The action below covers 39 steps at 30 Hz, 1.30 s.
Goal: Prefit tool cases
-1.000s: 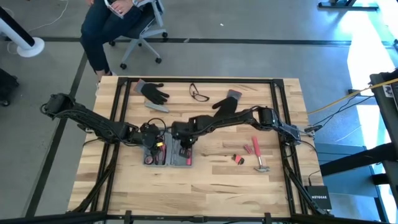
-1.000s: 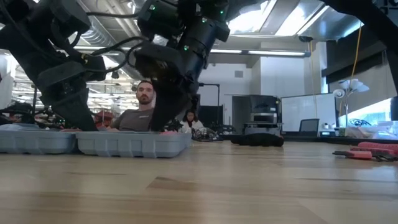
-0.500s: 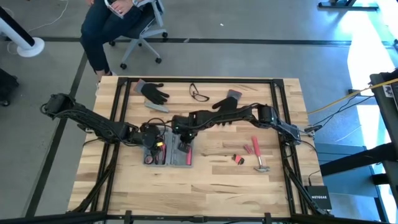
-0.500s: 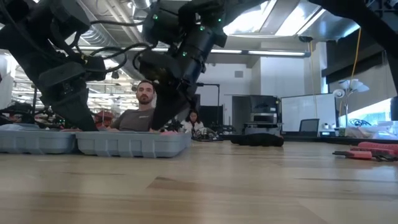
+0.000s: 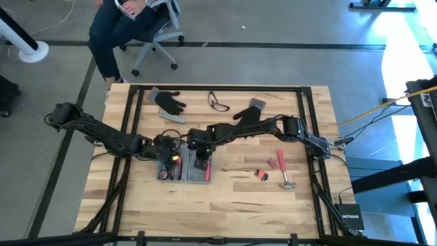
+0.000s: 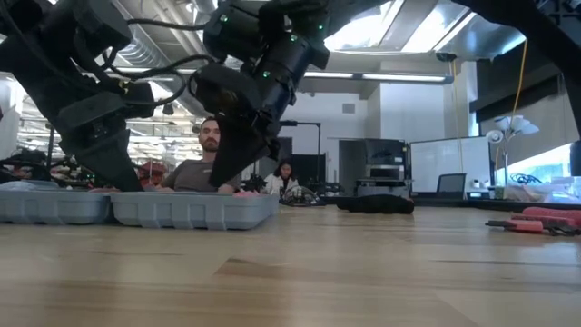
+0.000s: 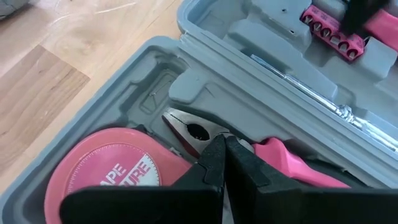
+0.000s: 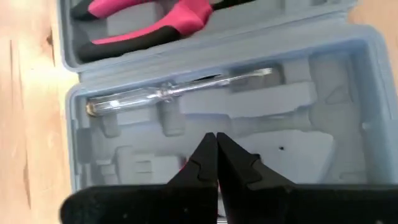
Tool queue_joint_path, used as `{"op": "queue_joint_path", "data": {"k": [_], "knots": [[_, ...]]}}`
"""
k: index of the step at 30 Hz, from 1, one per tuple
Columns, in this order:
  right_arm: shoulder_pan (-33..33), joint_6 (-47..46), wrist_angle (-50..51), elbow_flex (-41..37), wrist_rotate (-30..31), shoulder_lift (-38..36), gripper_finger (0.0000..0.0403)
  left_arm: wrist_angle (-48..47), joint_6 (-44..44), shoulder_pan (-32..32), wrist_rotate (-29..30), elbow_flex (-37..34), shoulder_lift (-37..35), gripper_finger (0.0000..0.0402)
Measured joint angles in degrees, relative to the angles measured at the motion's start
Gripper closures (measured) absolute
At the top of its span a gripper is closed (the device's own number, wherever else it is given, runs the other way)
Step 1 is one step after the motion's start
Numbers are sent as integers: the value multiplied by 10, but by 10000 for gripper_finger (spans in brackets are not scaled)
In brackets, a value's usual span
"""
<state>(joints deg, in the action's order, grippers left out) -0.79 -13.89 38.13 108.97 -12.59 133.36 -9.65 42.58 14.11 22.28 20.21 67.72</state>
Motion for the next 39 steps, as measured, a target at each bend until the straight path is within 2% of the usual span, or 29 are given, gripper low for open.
{"op": "queue_joint_path", "data": {"k": [7,12,19,25,31,39], "knots": [[-35,-28,-12,0,13,11,403,-2,12,0,16,0,0,401],[-24,-43,-17,1,40,14,403,-2,20,0,17,0,0,401],[3,-32,7,11,45,14,403,-3,20,0,17,0,0,401],[-14,-23,4,11,25,14,403,-3,20,0,21,0,0,401],[-24,-26,-7,21,42,13,403,-4,20,0,28,0,0,402],[-6,-20,26,21,61,13,403,30,156,2,42,0,26,401]]}}
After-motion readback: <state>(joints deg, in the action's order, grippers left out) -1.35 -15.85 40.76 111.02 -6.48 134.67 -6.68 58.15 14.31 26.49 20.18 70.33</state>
